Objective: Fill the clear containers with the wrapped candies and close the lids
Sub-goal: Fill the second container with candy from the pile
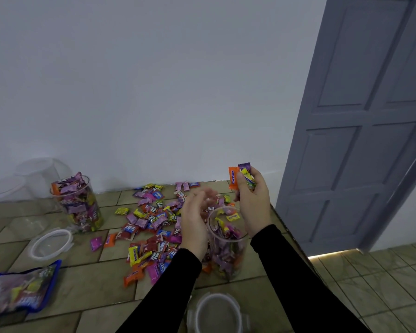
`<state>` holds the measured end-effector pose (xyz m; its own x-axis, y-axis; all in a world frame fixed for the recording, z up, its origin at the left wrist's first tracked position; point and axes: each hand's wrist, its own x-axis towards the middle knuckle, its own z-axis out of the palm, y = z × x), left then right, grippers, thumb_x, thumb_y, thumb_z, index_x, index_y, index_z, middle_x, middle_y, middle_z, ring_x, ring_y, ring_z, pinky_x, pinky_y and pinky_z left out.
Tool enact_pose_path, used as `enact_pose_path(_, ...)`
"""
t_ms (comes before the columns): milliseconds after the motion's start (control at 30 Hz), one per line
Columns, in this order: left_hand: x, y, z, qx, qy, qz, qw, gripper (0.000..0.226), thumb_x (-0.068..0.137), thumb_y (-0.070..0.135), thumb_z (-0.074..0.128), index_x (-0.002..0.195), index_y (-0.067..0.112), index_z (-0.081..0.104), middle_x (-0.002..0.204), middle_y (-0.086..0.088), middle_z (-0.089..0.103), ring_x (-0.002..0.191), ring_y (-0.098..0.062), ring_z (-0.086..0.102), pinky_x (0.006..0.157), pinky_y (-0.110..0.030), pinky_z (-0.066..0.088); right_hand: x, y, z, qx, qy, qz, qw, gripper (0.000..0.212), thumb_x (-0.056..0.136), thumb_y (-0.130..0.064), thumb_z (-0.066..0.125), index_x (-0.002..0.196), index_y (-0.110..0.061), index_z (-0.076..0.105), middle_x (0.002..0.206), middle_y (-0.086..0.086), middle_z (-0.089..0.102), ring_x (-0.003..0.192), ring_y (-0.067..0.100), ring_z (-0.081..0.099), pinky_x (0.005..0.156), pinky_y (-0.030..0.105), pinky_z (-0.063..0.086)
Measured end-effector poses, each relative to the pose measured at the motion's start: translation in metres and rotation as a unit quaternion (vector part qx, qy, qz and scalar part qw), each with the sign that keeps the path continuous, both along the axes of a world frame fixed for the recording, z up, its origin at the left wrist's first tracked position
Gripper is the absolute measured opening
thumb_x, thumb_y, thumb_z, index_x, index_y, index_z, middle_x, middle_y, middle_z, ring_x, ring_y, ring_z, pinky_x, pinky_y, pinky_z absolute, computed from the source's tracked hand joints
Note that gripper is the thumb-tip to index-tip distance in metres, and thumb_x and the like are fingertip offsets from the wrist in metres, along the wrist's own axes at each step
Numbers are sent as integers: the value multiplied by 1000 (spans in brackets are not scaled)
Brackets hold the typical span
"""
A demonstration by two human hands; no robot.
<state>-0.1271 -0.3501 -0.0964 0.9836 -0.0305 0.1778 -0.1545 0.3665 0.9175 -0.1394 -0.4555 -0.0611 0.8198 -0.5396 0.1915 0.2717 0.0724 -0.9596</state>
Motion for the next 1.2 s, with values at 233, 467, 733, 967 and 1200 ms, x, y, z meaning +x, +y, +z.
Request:
enact_pose_path(233, -11, -9, -20, -4, 148, -124, 981, 83, 81, 65, 33, 99, -6, 70, 100, -27, 68, 95, -37, 63, 96, -47, 48, -3, 2, 2, 23, 16, 30, 999, 28, 91, -1, 50, 116, -10, 57, 65, 2, 47, 42, 5, 42, 41, 18, 38)
enact_pose_path(467, -10, -12, -18, -68, 170, -179, 967, 77, 99, 54, 25, 108, -12, 63, 98, -24, 70, 84, -28, 71, 74, -32, 59, -18, 2, 15, 58, -6, 109, 992, 23, 79, 18, 37, 84, 0, 51, 67, 7, 42, 36, 6, 43, 37, 11, 35)
enact_pose_path(733, -9, -13, -19, -29, 130, -158, 978, 71, 102, 47, 24, 98, -9, 67, 97, -17, 73, 88, -19, 71, 88, -31, 53, -9, 1, 4, -20, -42, 112, 993, 7, 56, -7, 46, 56, -7, 53, 73, 15, 56, 57, 14, 53, 58, 22, 43)
enact_pose_path(967, -5, -14, -25, 11, 119, -125, 985, 66, 103, 43, 25, 88, -2, 70, 87, -11, 75, 83, -17, 70, 69, -21, 54, -6, 2, 2, -51, -58, 139, 987, 20, 51, -6, 38, 55, -7, 57, 67, -4, 60, 62, 1, 52, 56, 13, 42)
enact_pose_path(1200, -1, -14, -25, 39, 90, -101, 990, 64, 105, 38, 23, 85, -1, 70, 80, -2, 75, 75, -4, 69, 73, -18, 47, -10, 1, 5, -15, -22, 174, 984, 39, 65, -13, 42, 93, 0, 66, 84, 8, 65, 65, 13, 50, 46, 16, 44)
